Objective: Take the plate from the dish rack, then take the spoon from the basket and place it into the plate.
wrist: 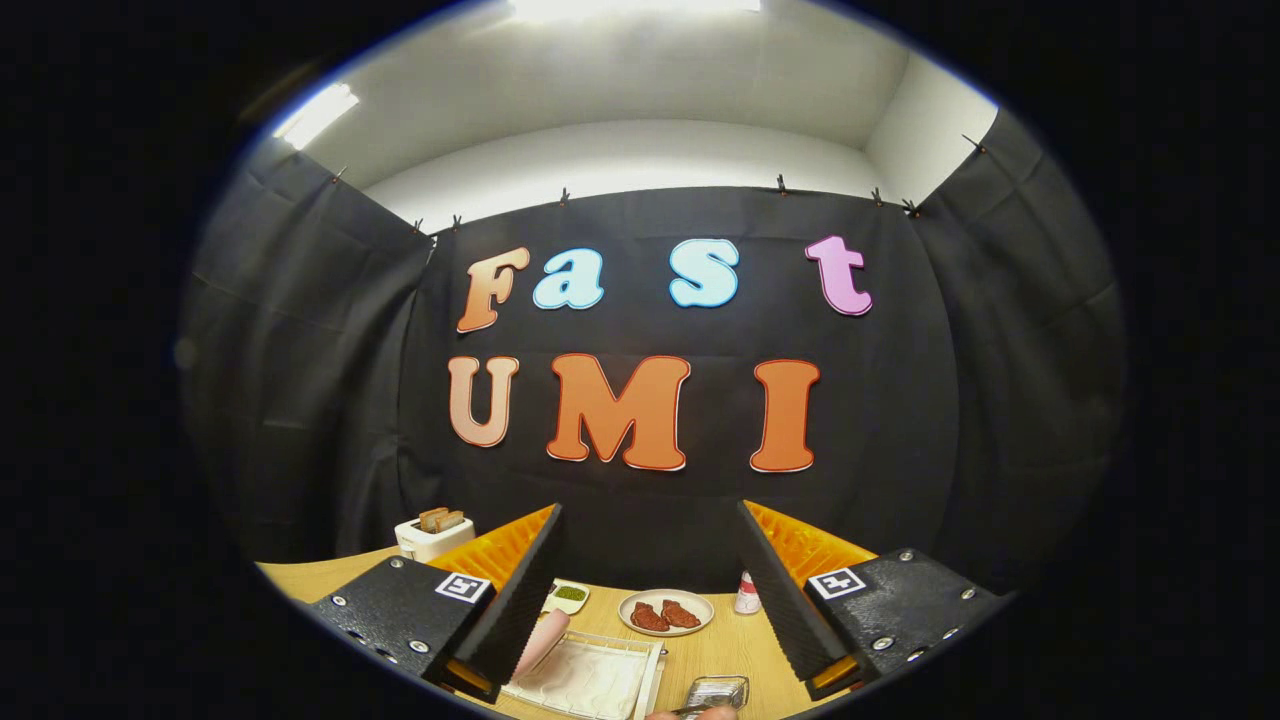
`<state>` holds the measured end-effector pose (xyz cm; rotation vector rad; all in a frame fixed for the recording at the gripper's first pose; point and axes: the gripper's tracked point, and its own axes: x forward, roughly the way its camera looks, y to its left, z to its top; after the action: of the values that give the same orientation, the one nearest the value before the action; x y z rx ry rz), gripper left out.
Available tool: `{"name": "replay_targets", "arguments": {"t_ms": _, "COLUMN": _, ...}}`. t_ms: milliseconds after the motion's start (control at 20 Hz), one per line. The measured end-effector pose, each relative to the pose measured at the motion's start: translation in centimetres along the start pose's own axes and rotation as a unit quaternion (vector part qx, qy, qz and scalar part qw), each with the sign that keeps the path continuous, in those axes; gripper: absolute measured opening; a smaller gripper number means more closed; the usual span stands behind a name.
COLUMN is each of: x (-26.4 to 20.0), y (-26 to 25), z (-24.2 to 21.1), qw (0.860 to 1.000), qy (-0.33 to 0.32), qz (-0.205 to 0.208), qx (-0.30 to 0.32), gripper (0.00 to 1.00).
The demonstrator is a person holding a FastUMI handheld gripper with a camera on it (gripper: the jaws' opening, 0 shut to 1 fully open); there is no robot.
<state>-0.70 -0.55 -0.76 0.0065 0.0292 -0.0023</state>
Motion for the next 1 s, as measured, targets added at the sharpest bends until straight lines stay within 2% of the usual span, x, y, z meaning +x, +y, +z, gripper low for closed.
{"name": "replay_targets", "arguments": {"t_ms": 350, "x": 0.2, "y": 1.8, "z": -1.1, "qw": 0.999, "qy": 0.025, "qz": 0.022, "qx": 0.001, "gripper": 1.00}}
{"name": "replay_targets", "arguments": {"t_ms": 600, "x": 0.9, "y": 4.5, "z": -1.8, "qw": 0.997, "qy": 0.047, "qz": 0.056, "qx": 0.018, "gripper": 1.00}}
{"name": "replay_targets", "arguments": {"t_ms": 850, "x": 2.0, "y": 7.1, "z": -5.2, "qw": 0.988, "qy": 0.128, "qz": 0.081, "qx": 0.040, "gripper": 0.99}}
{"name": "replay_targets", "arguments": {"t_ms": 1000, "x": 2.6, "y": 8.0, "z": -8.5, "qw": 0.977, "qy": 0.194, "qz": 0.079, "qx": 0.028, "gripper": 1.00}}
